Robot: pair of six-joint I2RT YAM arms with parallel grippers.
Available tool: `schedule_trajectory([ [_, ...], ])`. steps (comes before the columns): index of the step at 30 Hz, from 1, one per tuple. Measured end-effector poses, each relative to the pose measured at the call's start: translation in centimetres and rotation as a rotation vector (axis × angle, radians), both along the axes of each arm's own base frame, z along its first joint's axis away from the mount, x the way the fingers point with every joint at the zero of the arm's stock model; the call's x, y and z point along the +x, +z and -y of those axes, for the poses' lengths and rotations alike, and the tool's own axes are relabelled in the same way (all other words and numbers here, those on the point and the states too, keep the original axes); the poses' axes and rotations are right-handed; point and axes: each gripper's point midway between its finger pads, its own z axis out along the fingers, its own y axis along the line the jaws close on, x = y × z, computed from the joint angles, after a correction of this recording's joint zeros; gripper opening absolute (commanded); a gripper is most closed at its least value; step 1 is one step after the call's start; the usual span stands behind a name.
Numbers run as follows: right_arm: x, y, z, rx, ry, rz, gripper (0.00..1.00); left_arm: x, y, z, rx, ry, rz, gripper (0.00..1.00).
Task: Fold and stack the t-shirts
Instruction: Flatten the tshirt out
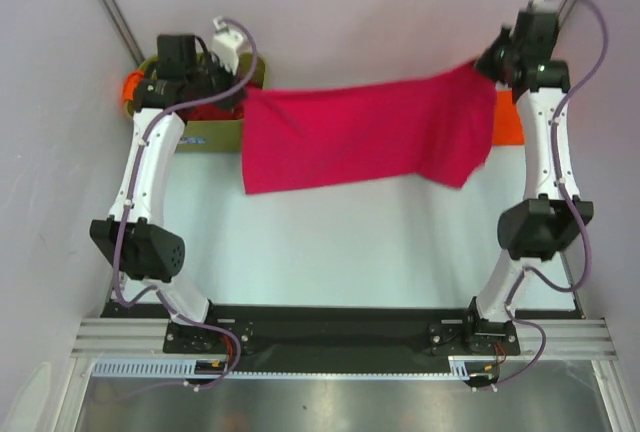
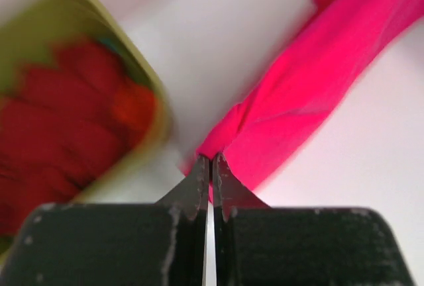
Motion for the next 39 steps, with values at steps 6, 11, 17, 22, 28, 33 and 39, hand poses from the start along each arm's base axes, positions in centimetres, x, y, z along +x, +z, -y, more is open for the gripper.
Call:
schedule_trajectory([
  [6, 2.4, 18.9, 0.5, -0.013, 0.037, 0.533, 0.00, 5.6, 13.4, -0.8, -0.093, 0.138, 0.379, 0.00],
  [11, -2.1, 23.9, 1.5, -0.036, 0.024, 0.672, 0.00, 5.0, 19.9, -1.0, -0.128, 0.144, 0.571, 0.00],
  [17, -4.9, 19.5, 1.6, -0.085, 0.031, 0.561, 0.00, 4.4, 14.8, -0.6, -0.100, 0.109, 0.473, 0.00],
  [22, -10.2, 5.0, 0.0, -0.096, 0.032, 0.262, 0.00, 0.9, 1.9, -0.7, -0.026, 0.068, 0.209, 0.00],
  [28, -20.5, -11.9, -3.2, -0.066, 0.058, -0.091, 0.00, -7.8, -14.0, -1.8, 0.084, 0.004, -0.143, 0.00],
  [33, -27.4, -20.5, -4.7, 0.027, 0.037, -0.308, 0.00, -14.1, -20.9, -2.9, 0.164, -0.049, -0.316, 0.00],
  [39, -31.7, -24.8, -7.1, 0.109, 0.045, -0.455, 0.00, -19.3, -24.9, -4.6, 0.254, -0.103, -0.436, 0.00],
])
